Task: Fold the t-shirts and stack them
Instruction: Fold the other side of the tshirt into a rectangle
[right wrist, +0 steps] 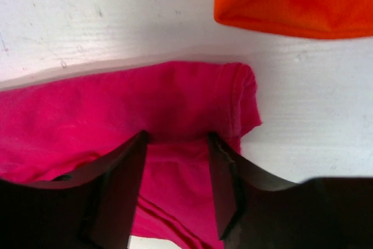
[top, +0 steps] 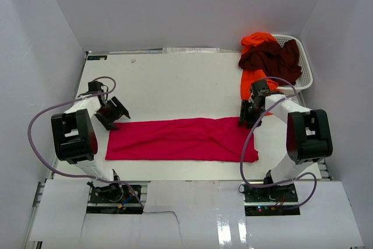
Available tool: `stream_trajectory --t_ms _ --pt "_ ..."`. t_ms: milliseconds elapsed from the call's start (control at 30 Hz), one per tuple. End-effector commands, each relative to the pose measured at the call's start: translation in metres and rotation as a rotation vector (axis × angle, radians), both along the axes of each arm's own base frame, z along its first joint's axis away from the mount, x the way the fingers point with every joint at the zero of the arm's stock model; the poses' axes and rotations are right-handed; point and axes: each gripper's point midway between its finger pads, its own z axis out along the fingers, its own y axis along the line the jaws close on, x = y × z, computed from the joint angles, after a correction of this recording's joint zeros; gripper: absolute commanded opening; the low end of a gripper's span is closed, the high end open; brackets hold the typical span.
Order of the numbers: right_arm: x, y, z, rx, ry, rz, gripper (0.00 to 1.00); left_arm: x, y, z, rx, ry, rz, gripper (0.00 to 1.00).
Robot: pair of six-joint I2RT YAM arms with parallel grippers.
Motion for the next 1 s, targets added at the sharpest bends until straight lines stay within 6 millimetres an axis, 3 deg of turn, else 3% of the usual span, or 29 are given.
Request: stream_trajectory --t_ms 0,33,133,167,333,700,767,800,967 --pt "0.018 0.006 -0.004 -0.033 -0.036 0.024 0.49 0.004 0.009 -0.016 0.042 0.032 0.016 0.81" --pt "0.019 0.006 -0.006 -0.042 -0.033 0.026 0.48 0.005 0.009 -0.018 0.044 0.036 0.018 0.81" --pt "0.026 0.008 -0.017 -0.068 -0.006 0.031 0.15 0.011 0.015 -0.025 0.067 0.051 0.033 0.81" --pt "0.034 0.009 -0.014 -0.070 -0.020 0.030 0.08 0.013 0.017 -0.025 0.073 0.054 0.036 0.81" --pt "0.059 0.012 -0.009 -0.079 -0.036 0.032 0.08 0.031 0.027 -0.034 0.101 0.082 0.053 0.81" --pt "0.135 0.012 -0.006 -0.135 -0.088 0.007 0.08 0.122 0.059 -0.026 0.187 0.030 0.115 0.80" --pt "0.152 0.012 -0.005 -0.134 -0.107 0.002 0.08 0.131 0.061 -0.028 0.182 0.038 0.118 0.81" --pt "0.157 0.012 -0.005 -0.138 -0.114 0.001 0.08 0.143 0.062 -0.021 0.186 0.010 0.118 0.80" --pt "0.179 0.008 0.012 -0.169 -0.182 -0.005 0.09 0.157 0.064 -0.004 0.186 -0.025 0.116 0.80"
